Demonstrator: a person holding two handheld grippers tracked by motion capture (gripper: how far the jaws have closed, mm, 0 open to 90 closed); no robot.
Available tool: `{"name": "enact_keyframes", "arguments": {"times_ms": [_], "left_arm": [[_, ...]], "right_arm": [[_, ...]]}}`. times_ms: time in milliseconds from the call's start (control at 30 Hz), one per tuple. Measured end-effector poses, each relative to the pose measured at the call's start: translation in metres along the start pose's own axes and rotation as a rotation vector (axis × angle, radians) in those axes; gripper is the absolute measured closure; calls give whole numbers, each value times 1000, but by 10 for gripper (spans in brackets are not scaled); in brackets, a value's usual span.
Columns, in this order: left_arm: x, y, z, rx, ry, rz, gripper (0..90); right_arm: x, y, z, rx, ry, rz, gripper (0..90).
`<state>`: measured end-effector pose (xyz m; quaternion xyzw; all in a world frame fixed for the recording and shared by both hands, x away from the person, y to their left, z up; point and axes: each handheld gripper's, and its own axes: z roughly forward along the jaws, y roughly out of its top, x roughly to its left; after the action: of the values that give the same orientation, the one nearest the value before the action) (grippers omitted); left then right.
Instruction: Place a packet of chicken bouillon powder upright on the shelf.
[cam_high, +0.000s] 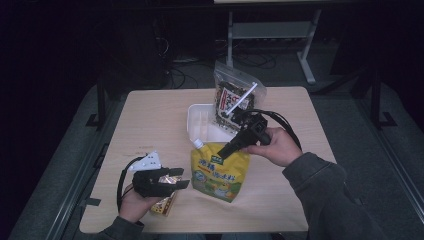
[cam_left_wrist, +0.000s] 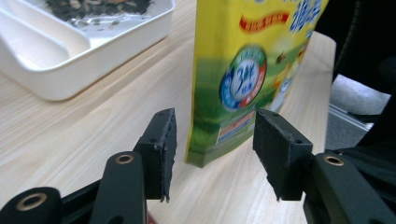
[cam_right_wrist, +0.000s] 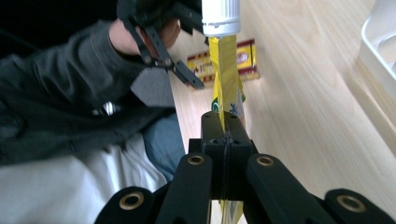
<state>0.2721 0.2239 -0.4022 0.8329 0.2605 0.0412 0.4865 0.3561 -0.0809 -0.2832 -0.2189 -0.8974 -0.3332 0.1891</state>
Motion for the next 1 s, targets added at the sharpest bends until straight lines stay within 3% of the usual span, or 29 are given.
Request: {"name": "enact_keyframes", "arguments": {"times_ms": [467,633,833,1000], "left_arm": [[7,-5,-6,9,52,-14,456],[8,-6,-7,6,58,-17,454],[10,-7,-9,5,73,-21,425],[12,-7,-12,-3,87,-30,412]], "right_arm": [[-11,6,-17,-201,28,142,895],[-13,10,-24,-278,32,164,896],[-17,15,-27,-325,-1,189,896],[-21,17,-29,-370,1,213,896]]}}
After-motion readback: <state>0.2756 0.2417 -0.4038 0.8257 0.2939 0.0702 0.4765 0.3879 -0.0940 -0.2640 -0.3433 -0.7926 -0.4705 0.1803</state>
